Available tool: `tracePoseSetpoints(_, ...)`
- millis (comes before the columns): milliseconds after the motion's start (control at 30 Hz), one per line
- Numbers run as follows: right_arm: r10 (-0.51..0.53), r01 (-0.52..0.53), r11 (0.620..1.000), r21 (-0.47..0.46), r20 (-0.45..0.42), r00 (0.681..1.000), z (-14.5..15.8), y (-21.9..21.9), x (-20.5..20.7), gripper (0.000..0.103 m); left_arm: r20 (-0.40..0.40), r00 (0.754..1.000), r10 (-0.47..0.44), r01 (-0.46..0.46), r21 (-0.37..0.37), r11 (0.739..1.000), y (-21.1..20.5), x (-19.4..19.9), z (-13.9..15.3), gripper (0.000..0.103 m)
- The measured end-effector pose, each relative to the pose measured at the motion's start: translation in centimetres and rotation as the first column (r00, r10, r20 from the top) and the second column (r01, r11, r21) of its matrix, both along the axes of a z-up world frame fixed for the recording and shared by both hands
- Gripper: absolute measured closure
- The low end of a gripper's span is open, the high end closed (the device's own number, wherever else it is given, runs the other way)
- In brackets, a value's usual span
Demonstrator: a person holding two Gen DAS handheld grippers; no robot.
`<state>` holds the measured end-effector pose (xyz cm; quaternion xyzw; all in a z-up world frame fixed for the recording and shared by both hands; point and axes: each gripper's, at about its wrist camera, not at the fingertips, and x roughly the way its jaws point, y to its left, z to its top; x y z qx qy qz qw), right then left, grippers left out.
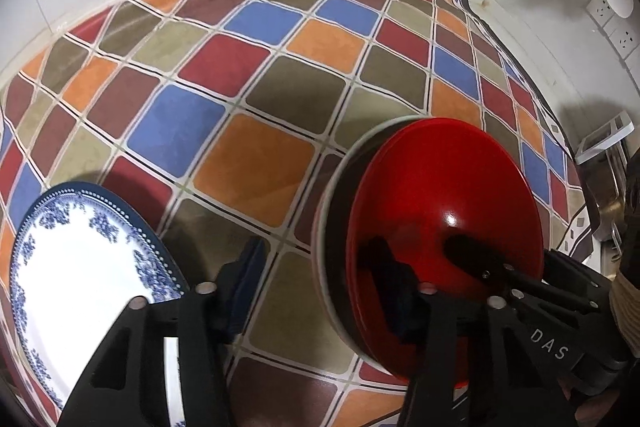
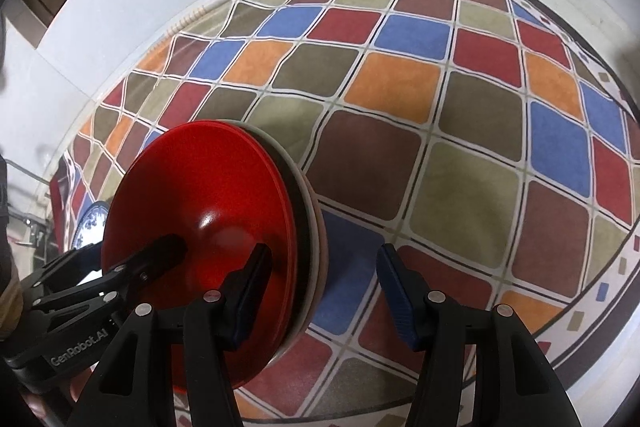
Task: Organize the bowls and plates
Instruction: 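Grip the nested bowl stack with both grippers and carry it onto the plates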
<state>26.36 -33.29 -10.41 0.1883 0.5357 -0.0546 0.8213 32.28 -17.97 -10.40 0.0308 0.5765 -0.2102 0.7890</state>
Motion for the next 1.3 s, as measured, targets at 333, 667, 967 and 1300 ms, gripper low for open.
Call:
tracePoseSetpoints(333, 0.030, -0.030, 0.998, 0.050, -0.002, 1.000, 0.0, 0.5, 0.5, 0.071, -0.076, 0.997, 0.015, -0.019, -0.049, 0.999, -0.7, 0.1, -0.3, 0.070)
tracePoseSetpoints(667, -0.002, 0.002, 0.998, 0.058, -0.006, 1.000, 0.5, 0.4, 0.4, 0.072, -0.050, 0.997, 0.060, -0.062, -0.048, 0.997, 0.2, -0.2, 1.1, 0.070)
tracePoseSetpoints(967, 0.025, -0.027, 0.998, 0.063, 0.030, 0.999, 2.1, 1.5, 0.4, 0.072, -0.005, 0.992, 0.129, -0.129, -0.074, 0.989, 3.1, -0.9, 3.4, 0.070)
tracePoseSetpoints(1300, 0.087, -0.092, 0.995, 0.044, 0.099, 0.991, 4.8, 5.7, 0.2, 0.072, 0.040, 0.983, 0.177, -0.172, -0.111, 0.979, 8.4, -1.8, 6.1, 0.071)
